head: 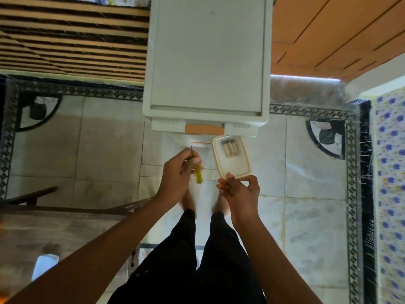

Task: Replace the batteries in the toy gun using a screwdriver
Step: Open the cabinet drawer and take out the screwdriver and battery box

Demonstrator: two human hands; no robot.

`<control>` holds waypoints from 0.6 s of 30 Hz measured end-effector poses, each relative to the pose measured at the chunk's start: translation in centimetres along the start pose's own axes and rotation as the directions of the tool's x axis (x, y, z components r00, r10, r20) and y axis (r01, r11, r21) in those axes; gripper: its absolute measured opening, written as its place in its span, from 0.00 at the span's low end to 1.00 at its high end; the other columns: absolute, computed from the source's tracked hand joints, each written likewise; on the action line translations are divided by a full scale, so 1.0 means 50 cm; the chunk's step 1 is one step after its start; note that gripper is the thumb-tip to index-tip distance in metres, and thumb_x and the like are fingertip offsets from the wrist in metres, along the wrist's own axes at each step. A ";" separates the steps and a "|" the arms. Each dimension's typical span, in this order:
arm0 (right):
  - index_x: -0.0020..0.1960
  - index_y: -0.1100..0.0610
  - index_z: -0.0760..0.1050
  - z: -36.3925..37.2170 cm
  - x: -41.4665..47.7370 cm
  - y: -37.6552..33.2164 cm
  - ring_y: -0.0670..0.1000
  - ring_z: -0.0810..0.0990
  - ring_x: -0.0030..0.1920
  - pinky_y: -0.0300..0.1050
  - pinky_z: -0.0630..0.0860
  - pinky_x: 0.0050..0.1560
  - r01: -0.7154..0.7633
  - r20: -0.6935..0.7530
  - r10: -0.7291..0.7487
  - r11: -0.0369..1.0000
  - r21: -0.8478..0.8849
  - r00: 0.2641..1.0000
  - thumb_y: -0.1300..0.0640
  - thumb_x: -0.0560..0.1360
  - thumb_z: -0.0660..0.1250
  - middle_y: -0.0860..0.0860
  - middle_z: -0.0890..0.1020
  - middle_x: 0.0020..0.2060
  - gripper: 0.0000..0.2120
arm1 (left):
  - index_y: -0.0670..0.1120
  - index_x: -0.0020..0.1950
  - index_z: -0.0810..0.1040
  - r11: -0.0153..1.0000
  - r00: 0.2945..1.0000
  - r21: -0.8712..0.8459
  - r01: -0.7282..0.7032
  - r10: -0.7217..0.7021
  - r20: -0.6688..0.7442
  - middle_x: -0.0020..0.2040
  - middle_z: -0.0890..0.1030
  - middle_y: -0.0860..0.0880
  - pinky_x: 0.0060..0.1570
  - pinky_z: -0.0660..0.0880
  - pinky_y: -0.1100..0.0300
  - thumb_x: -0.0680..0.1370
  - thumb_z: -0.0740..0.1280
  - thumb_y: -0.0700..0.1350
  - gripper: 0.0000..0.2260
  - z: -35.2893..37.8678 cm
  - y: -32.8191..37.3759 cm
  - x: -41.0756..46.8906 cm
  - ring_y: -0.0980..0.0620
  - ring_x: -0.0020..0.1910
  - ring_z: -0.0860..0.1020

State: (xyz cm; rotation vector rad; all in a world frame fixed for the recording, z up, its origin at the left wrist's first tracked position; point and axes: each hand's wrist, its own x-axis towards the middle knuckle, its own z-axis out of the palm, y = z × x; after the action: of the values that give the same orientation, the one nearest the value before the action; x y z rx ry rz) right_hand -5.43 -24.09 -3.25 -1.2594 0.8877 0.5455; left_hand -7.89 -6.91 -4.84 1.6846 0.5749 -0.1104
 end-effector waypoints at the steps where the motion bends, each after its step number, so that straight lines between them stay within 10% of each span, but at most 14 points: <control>1: 0.53 0.57 0.66 -0.002 -0.019 -0.011 0.56 0.84 0.35 0.45 0.81 0.38 0.015 -0.001 -0.015 1.000 -0.012 1.000 0.64 0.80 0.70 0.62 0.85 0.37 0.12 | 0.44 0.47 0.78 0.999 1.000 -0.035 0.001 -0.001 -0.006 0.43 0.82 0.45 0.49 0.84 0.43 0.86 0.63 0.40 0.09 -0.005 0.023 -0.013 0.45 0.42 0.87; 10: 0.54 0.60 0.69 -0.022 -0.115 -0.083 0.59 0.82 0.34 0.50 0.79 0.40 0.069 0.067 -0.062 0.993 -0.097 0.996 0.66 0.81 0.68 0.69 0.84 0.38 0.08 | 0.44 0.54 0.81 0.996 0.990 -0.079 -0.033 0.022 -0.142 0.34 0.77 0.48 0.26 0.72 0.60 0.88 0.60 0.45 0.12 -0.047 0.188 0.045 0.51 0.26 0.74; 18: 0.54 0.59 0.68 0.026 -0.121 -0.128 0.59 0.82 0.35 0.52 0.79 0.40 0.162 0.107 -0.156 0.986 -0.045 0.982 0.67 0.81 0.68 0.65 0.83 0.36 0.09 | 0.49 0.50 0.79 0.995 0.986 -0.044 0.091 -0.096 -0.137 0.42 0.80 0.48 0.45 0.79 0.56 0.84 0.61 0.34 0.12 -0.050 0.225 0.156 0.52 0.39 0.79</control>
State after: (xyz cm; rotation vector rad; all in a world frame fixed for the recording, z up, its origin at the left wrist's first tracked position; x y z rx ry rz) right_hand -3.56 -23.78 5.44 -1.3262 0.6834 0.5046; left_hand 3.10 -3.10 2.76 1.6370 0.7572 -0.0492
